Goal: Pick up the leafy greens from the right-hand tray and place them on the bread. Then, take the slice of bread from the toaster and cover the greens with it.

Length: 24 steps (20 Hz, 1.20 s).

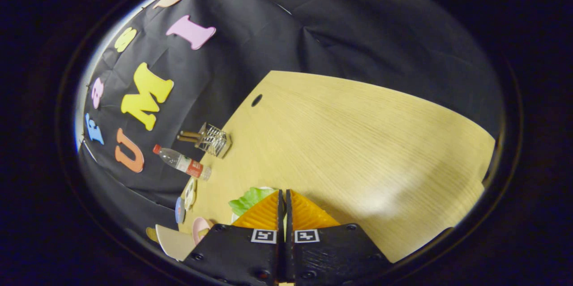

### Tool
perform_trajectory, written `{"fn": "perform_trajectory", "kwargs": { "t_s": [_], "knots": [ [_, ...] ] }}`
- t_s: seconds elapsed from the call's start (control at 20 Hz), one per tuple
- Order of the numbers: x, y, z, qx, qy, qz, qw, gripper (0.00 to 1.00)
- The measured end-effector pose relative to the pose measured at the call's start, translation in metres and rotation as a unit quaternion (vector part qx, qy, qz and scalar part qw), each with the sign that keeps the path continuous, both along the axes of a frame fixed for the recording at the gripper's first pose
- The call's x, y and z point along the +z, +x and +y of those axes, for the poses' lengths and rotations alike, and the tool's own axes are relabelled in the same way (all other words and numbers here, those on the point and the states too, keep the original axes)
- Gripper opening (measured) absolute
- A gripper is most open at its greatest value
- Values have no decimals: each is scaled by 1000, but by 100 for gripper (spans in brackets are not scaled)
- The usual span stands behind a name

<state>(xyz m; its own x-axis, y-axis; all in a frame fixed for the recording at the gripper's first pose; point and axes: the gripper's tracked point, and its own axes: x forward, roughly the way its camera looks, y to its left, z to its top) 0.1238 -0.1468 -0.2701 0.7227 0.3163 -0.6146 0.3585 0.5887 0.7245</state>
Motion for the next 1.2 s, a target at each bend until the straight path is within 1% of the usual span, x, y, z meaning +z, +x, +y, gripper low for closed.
{"fn": "perform_trajectory", "kwargs": {
  "t_s": [0.2,0.35,0.6,0.75,0.95,1.05,1.2],
  "knots": [
    [48,-1,13,3,16,-48,999,0],
    [87,-3,28,12,13,-87,996,0],
    [147,-12,74,34,5,-136,990,0],
    [173,-19,124,63,13,-156,986,0],
    [196,-23,207,112,32,-177,977,0],
    [197,-24,249,135,48,-178,973,0],
    [183,-28,305,163,74,-165,970,0]
  ]
}}
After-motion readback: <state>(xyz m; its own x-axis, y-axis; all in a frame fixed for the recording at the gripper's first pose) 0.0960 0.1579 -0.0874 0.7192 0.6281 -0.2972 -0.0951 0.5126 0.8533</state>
